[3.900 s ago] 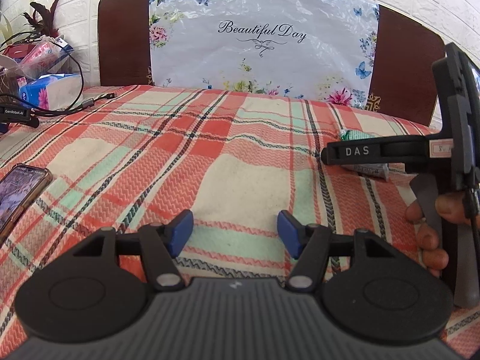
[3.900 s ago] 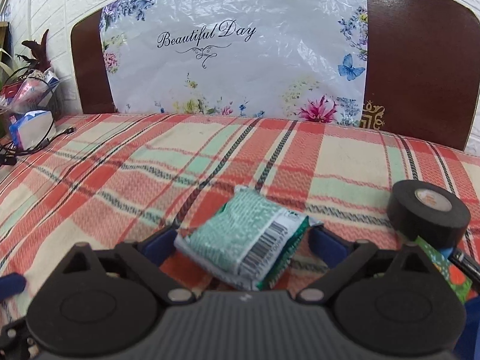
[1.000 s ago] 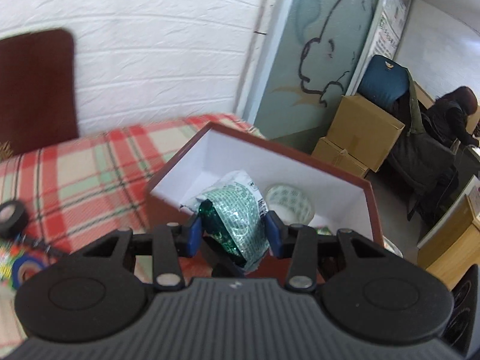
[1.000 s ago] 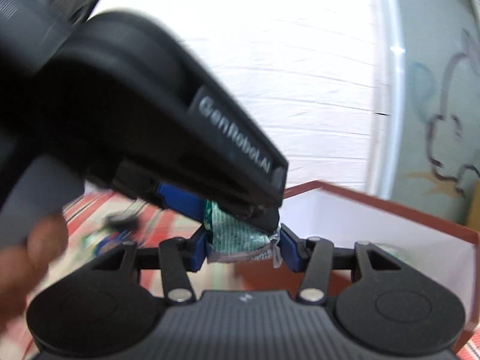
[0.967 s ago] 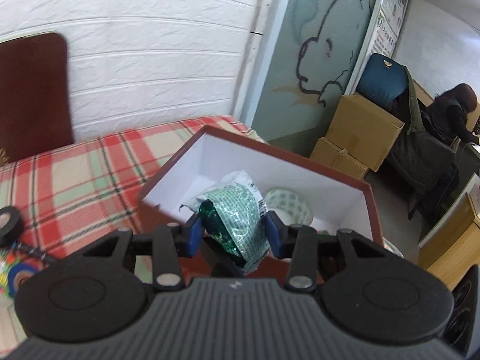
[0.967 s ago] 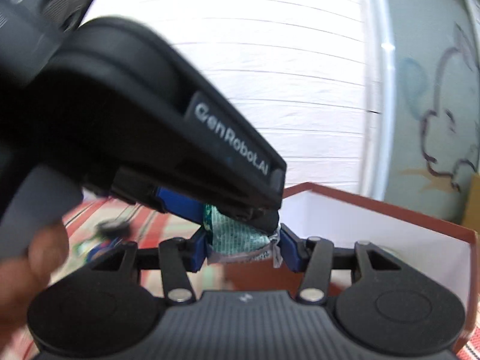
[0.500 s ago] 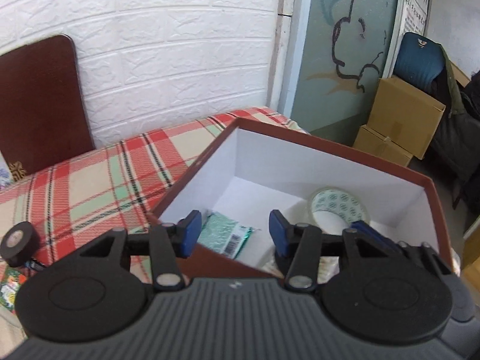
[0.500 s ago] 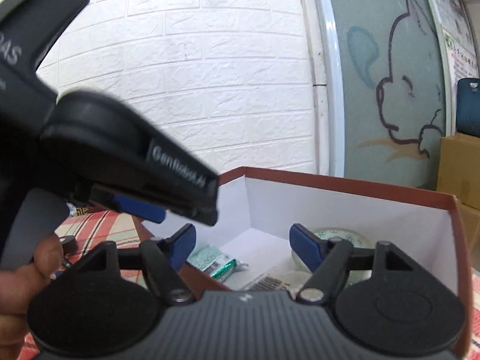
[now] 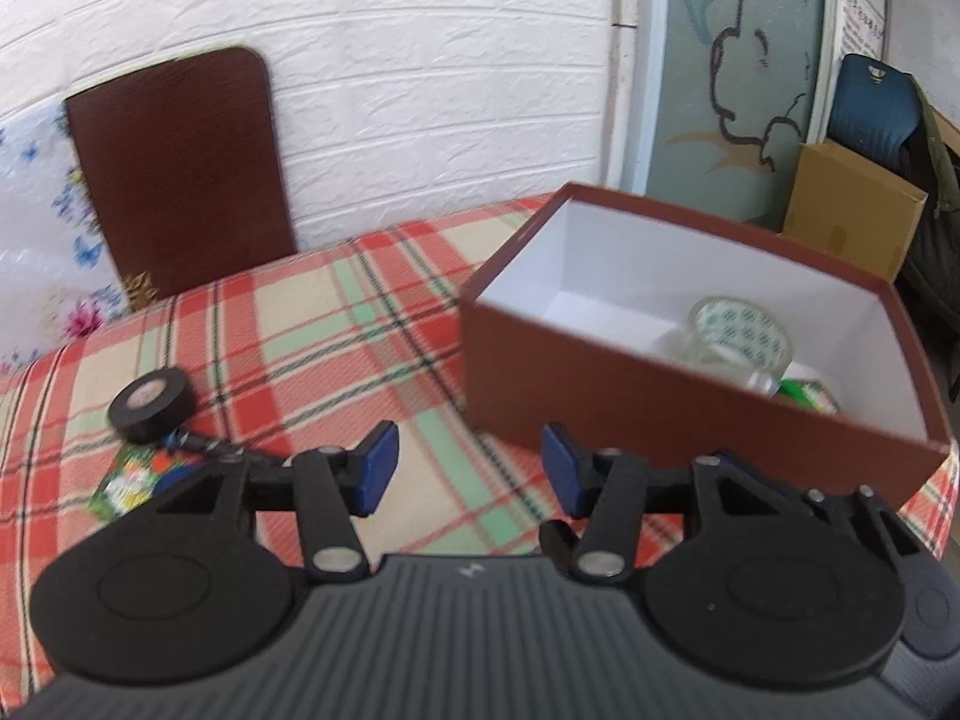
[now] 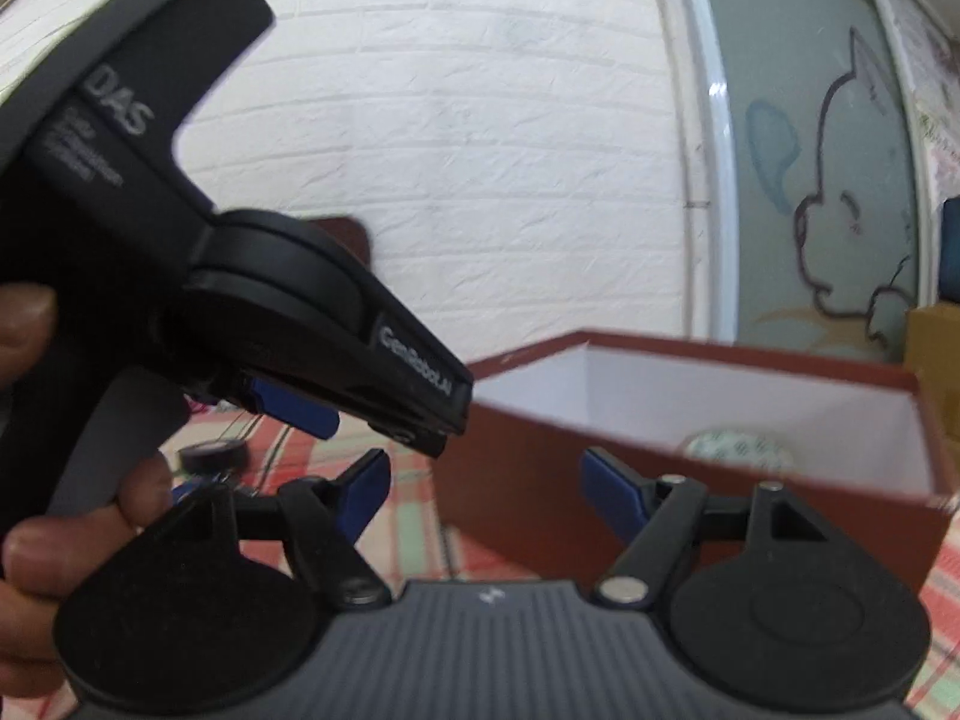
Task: Organize objects
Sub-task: 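Move the right tool back over the cloth toward the blue tape roll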
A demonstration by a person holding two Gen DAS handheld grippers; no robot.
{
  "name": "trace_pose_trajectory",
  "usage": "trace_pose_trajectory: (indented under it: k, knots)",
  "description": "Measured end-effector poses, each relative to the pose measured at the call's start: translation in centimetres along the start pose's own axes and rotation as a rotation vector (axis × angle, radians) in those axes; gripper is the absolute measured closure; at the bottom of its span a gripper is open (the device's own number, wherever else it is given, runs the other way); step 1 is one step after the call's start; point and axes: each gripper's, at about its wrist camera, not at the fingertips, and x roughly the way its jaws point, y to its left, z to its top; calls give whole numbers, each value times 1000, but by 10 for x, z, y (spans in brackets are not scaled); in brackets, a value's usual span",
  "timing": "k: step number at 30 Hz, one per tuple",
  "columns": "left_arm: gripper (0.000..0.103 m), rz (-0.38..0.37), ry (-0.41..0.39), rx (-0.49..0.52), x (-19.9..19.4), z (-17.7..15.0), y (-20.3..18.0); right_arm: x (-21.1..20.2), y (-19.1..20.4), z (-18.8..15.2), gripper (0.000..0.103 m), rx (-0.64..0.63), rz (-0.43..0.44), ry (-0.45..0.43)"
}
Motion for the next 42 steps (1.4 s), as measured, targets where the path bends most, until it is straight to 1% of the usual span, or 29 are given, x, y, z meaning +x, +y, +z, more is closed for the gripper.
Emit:
trace_pose_trajectory:
  k: [3, 5, 7, 9, 11, 13, 17, 19, 24, 28, 33, 38, 42]
  knots:
    - [48, 28, 29, -24, -2, -18, 18, 14, 2, -12, 30, 37, 60, 113]
    - [48, 47, 52, -45, -3, -31, 31, 26, 4, -17, 27, 48, 95, 194]
    - [48, 70, 76, -70, -3, -45, 45, 31, 13, -26, 26, 41, 110, 260]
    - [48, 94, 97, -97, -2, -58, 59, 36, 21, -30, 26, -3, 109, 293]
    - [48, 121, 115, -116, 0, -70, 72, 32, 36, -39, 25, -50, 102, 310]
    - [48, 139, 126, -136, 1, -80, 85, 34, 41, -40, 24, -65, 101, 326]
    - [48, 163, 133, -176, -2, -98, 106, 37, 54, -44, 23, -109, 89, 340]
    - [47, 172, 112, -175, -5, -103, 112, 35, 64, -46, 21, -138, 87, 344]
    - [47, 191, 86, -170, -9, -109, 127, 39, 85, -47, 21, -200, 97, 344]
    - [46, 212, 68, -166, -9, -114, 139, 43, 96, -47, 22, -225, 99, 340]
    - [42, 233, 48, -155, -11, -119, 150, 48, 107, -47, 22, -246, 107, 336]
    - [40, 251, 33, -154, -12, -123, 160, 57, 120, -47, 22, -276, 127, 333]
    - [36, 271, 22, -155, -11, -124, 169, 68, 132, -44, 22, -299, 149, 331]
